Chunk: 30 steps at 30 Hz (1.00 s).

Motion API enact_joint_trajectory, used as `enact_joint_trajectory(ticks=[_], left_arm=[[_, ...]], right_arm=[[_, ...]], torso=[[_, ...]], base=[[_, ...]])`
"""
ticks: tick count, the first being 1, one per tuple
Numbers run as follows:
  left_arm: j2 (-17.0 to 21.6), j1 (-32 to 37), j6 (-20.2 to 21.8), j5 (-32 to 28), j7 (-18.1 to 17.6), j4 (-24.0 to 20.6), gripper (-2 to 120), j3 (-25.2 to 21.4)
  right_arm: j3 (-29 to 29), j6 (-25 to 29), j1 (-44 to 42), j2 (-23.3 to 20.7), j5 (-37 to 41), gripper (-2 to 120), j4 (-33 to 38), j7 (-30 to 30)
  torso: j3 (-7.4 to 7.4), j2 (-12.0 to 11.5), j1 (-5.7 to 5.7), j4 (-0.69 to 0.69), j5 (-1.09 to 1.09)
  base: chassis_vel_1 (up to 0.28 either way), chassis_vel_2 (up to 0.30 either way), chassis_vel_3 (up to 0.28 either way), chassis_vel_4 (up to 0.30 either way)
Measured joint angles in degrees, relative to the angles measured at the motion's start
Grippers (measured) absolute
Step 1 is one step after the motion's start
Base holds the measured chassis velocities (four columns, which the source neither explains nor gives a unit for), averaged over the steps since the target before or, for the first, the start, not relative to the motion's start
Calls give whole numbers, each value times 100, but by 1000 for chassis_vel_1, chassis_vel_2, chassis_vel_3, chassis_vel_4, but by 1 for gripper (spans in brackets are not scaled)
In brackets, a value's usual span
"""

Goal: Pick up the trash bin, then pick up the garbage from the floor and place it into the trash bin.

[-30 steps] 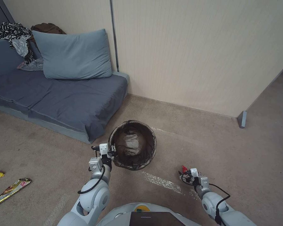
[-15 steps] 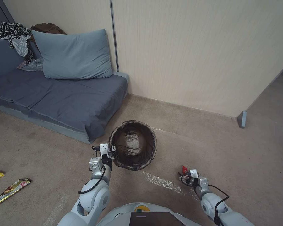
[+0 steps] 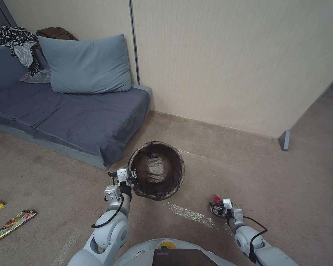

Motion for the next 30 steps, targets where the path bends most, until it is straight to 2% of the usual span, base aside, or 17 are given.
enact_joint_trajectory(ticks=[4,7,14,21,30], left_arm=[[-3,-6,-2,-1,-1,8,2,4],[-2,-8,-4,-1,-1,10,2,3],[-12,-19,-6,-5,-4,14,2,8],[-15,-29,-6,-37,-18,9,2,21],[20,-45,1,-108,-60,-29,2,0]], right_arm=[[-17,8,21,24,-20,95,-5,18],[-23,19,7,32,-40,86,33,30],[-30,-44,-52,36,-36,72,119,84],[-17,-333,-161,9,58,52,305,238],[12,-446,-140,2,172,34,310,385]], torso=[[0,0,0,0,2],[0,0,0,0,1],[0,0,0,1,1],[-1,0,0,5,5],[0,0,0,5,4]], base=[[0,0,0,0],[0,0,0,0],[0,0,0,0],[0,0,0,0],[0,0,0,0]])
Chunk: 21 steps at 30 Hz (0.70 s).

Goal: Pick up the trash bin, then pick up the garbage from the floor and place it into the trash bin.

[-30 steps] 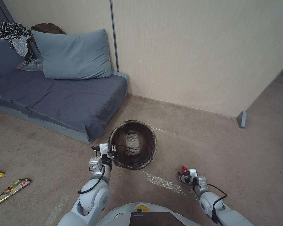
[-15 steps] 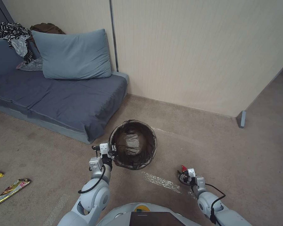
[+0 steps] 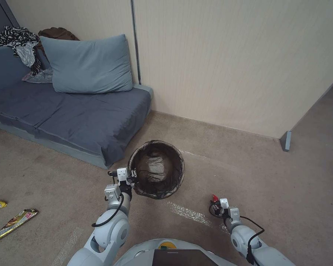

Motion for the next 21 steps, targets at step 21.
enact_joint_trajectory(ticks=[21], left_arm=[[57,-18,14,-23,-22,-25,2,12]], right_arm=[[61,-26,-52,21,-34,0,102,207]], torso=[[1,-1,1,-5,-3]], base=[[0,0,0,0]])
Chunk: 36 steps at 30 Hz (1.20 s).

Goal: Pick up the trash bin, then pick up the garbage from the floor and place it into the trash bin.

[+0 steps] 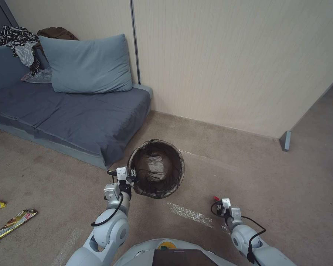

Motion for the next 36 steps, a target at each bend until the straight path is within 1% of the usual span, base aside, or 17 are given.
enact_joint_trajectory(ticks=[7,10,11,14,15,17,21,25,26,28,29,31,32,34,35,36], left_arm=[[50,16,1,-8,-2,-6,2,12],[62,37,6,-14,-2,-20,2,46],[62,37,6,-14,-2,-20,2,46],[87,61,21,-70,-2,-34,2,111],[87,61,21,-70,-2,-34,2,111],[119,95,48,-129,-4,-49,2,179],[136,121,53,-132,-3,-49,2,224],[146,159,59,-128,7,-25,2,318],[146,159,59,-128,7,-25,2,318],[158,164,65,-126,13,-10,2,352],[158,164,65,-126,13,-10,2,352],[174,166,72,-125,13,1,2,375],[174,166,72,-125,13,1,2,375],[187,166,76,-124,16,7,2,396],[187,166,76,-124,16,7,2,396],[197,167,81,-122,16,8,2,407]], right_arm=[[269,112,-134,-41,-123,0,395,197],[661,295,-197,-81,-252,0,800,317],[661,295,-197,-81,-252,0,800,317],[1030,577,-201,-117,-421,0,1152,368],[1030,577,-201,-117,-421,0,1152,368],[1290,784,-192,-137,-522,0,1404,366],[1507,904,-178,-142,-558,0,1665,360],[1957,1119,-130,-144,-598,0,2424,335],[1957,1119,-130,-144,-598,0,2424,335],[2128,1213,-130,-150,-598,0,2874,306],[2128,1213,-130,-150,-598,0,2874,306],[2230,1304,-165,-159,-604,0,3267,209],[2230,1304,-165,-159,-604,0,3267,209],[2260,1363,-204,-155,-615,0,3577,121],[2260,1363,-204,-155,-615,0,3577,121],[2260,1392,-265,-138,-629,0,3894,27]], torso=[[0,0,0,0,2],[0,0,0,1,2],[0,0,0,1,2],[-1,0,0,2,1],[-1,0,0,2,1],[-1,0,0,1,0],[-1,0,0,1,1],[-1,0,0,2,1],[-1,0,0,2,1],[-1,0,0,2,1],[-1,0,0,2,1],[-1,0,0,2,1],[-1,0,0,2,1],[-1,0,0,2,0],[-1,0,0,2,0],[-1,0,0,2,1]], base=[[0,0,0,0],[0,0,0,0],[0,0,0,0],[0,0,0,0],[0,0,0,0],[0,0,0,0],[0,0,0,0],[0,0,0,0],[0,0,0,0],[0,0,0,0],[0,0,0,0],[0,0,0,0],[0,0,0,0],[0,0,0,0],[0,0,0,0],[0,0,0,0]])
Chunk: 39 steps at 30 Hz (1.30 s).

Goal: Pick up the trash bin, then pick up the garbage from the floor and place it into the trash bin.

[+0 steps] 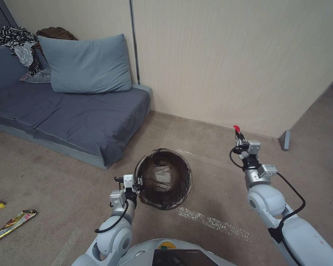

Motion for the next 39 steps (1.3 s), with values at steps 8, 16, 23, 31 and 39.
enact_joint_trajectory(ticks=[8,16,23,31,39], left_arm=[[17,-5,20,7,4,18,2,54],[2,-17,25,35,5,53,2,84],[-78,-55,29,82,7,125,2,119],[-179,-96,40,117,8,185,2,132],[-215,-116,44,126,8,216,2,128]], right_arm=[[-269,187,-332,43,-118,0,1022,-730],[-501,479,-507,-121,-111,0,1348,-1477],[-1042,671,-506,-271,-40,0,1323,-1975],[-1969,833,-451,-461,-252,0,923,-2131],[-2599,962,-308,-582,-398,0,462,-2212]], torso=[[0,0,0,-1,0],[0,0,0,0,-1],[0,0,0,0,-1],[0,0,0,0,0],[0,0,0,0,0]], base=[[0,0,0,0],[0,0,0,0],[0,0,0,0],[0,0,0,0],[0,0,0,0]])
